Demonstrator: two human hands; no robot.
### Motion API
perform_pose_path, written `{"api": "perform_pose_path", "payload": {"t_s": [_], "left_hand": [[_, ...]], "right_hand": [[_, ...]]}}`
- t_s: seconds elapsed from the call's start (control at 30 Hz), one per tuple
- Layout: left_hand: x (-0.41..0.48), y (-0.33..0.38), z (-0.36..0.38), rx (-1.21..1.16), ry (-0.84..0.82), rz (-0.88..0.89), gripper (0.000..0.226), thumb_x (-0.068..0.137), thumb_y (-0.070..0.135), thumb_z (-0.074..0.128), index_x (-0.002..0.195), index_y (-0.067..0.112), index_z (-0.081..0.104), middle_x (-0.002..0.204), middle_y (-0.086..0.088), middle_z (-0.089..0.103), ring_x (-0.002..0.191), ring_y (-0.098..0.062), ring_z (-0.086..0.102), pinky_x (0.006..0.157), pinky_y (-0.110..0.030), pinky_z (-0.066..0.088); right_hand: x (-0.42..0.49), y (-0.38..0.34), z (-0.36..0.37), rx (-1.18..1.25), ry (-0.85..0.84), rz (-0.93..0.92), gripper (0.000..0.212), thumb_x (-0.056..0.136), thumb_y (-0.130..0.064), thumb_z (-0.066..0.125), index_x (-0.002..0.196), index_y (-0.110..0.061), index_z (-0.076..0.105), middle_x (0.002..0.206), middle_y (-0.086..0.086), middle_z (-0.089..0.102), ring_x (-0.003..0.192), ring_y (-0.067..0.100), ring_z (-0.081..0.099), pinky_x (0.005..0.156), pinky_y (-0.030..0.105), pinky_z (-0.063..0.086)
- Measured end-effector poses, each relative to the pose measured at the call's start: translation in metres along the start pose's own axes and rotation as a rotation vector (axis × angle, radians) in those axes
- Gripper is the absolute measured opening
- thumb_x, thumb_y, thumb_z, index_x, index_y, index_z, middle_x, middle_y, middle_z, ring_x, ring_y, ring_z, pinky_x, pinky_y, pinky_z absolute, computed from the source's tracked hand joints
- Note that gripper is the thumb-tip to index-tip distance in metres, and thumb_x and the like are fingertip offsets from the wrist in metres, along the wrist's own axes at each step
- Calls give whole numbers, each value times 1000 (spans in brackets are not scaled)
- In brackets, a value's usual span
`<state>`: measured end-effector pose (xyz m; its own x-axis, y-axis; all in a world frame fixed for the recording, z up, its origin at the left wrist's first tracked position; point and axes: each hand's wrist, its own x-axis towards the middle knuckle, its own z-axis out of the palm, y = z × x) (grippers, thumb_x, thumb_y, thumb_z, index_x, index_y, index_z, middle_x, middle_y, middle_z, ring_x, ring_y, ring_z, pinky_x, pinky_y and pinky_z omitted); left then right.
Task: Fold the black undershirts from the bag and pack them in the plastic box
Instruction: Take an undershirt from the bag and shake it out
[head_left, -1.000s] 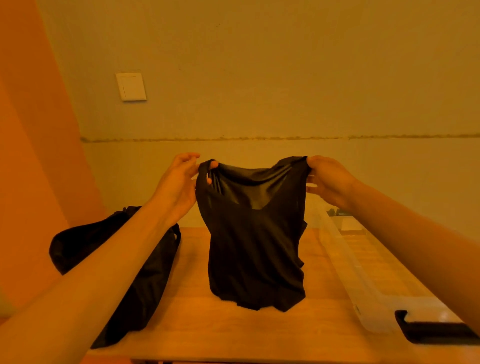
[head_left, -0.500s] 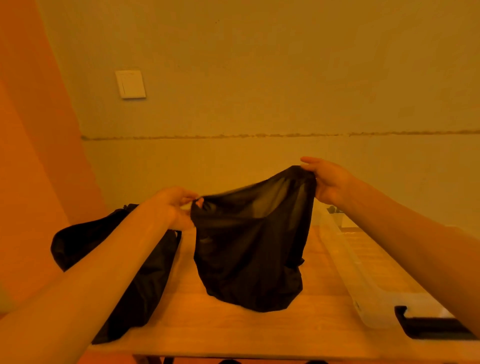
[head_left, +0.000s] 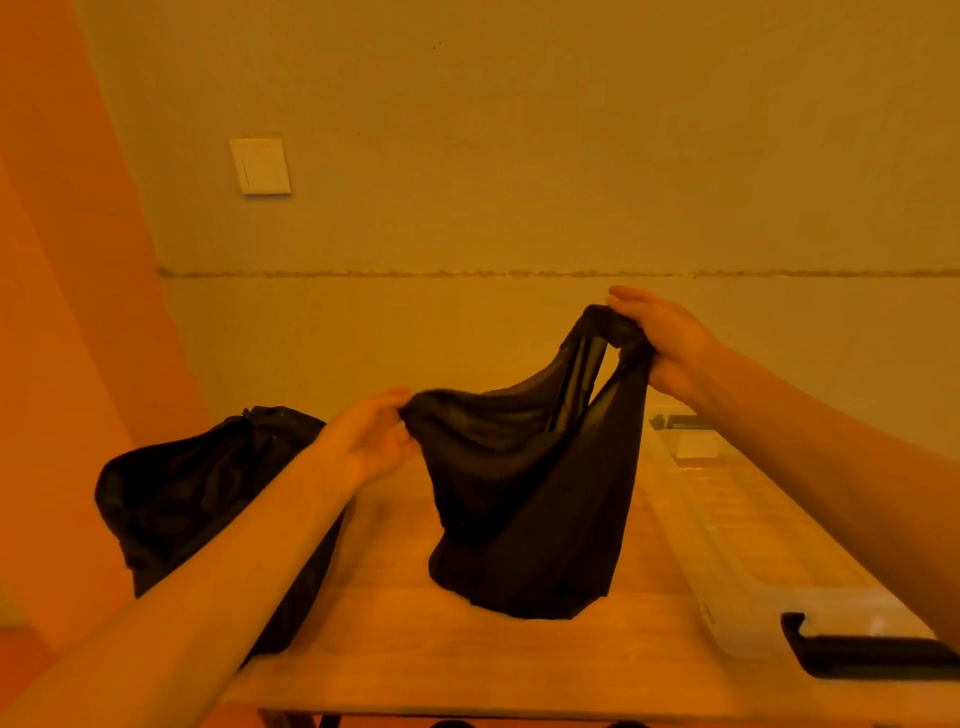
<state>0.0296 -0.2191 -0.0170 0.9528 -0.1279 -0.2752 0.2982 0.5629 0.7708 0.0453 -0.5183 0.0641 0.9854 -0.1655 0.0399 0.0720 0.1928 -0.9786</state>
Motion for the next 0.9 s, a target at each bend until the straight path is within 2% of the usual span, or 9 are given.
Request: {"api": "perform_pose_path", "payload": {"t_s": [0.07,0.2,0.3,0.4,0.5,0.6,0.73,0.8,0.9], "left_hand": [[-1,19,8,-60,-30,186,18,102,1,48,97,14,58,88,-8,63,79,-19,64,58,-26,58],[-11,50,23,80,-109,442,21,100,-4,51,102,11,65,86,-6,72,77,-15,70,67,-21,57],[-18,67,33,240,-130,548,29,98,-3,56,117,15,67,98,-6,73,90,-18,70,78,-26,56],[-27,81,46,233,-131,573,42,95,-3,62,130,18,63,103,-10,74,96,-20,73,81,-28,57],[-32,100,58,222,-76,572,38,93,-1,66,127,15,64,108,-15,72,100,-22,72,82,-28,57],[-38,124,70,367,26,572,25,91,2,70,114,13,68,115,-15,70,99,-21,71,77,-27,58],[-43,147,80,598,95,627,9,91,11,73,99,14,71,103,-10,72,92,-21,70,76,-29,56],[-46,158,91,528,80,667,5,93,9,71,93,14,69,91,-6,72,83,-17,68,69,-25,56],[-55,185,113,267,-49,612,13,95,2,64,96,15,67,78,0,74,78,-13,68,65,-22,57]], "right_hand": [[4,1,-4,10,18,46,36,100,-16,60,137,-17,59,99,-1,68,73,7,67,54,22,52],[9,0,-7,143,13,20,34,100,-16,61,134,-18,61,104,-1,70,86,9,68,64,24,56],[14,-6,-7,195,53,-148,37,96,-9,66,131,-19,64,123,2,69,104,12,69,78,24,58],[17,-20,-2,294,79,-210,38,93,1,65,127,-17,67,132,8,64,113,20,68,91,31,59],[18,-41,10,292,74,-189,42,97,5,55,130,-20,64,126,11,64,110,22,68,86,32,60],[17,-66,17,328,33,-161,40,100,3,49,130,-19,62,119,8,64,109,22,67,78,28,60],[15,-92,21,307,-6,-152,19,98,-9,62,111,-20,70,116,4,67,113,18,64,81,25,57],[13,-104,21,298,-2,-202,23,96,-10,65,116,-21,70,114,1,68,107,15,65,79,24,58],[12,-128,19,307,4,-274,29,95,-9,67,121,-21,68,115,1,68,103,13,66,75,23,58]]}}
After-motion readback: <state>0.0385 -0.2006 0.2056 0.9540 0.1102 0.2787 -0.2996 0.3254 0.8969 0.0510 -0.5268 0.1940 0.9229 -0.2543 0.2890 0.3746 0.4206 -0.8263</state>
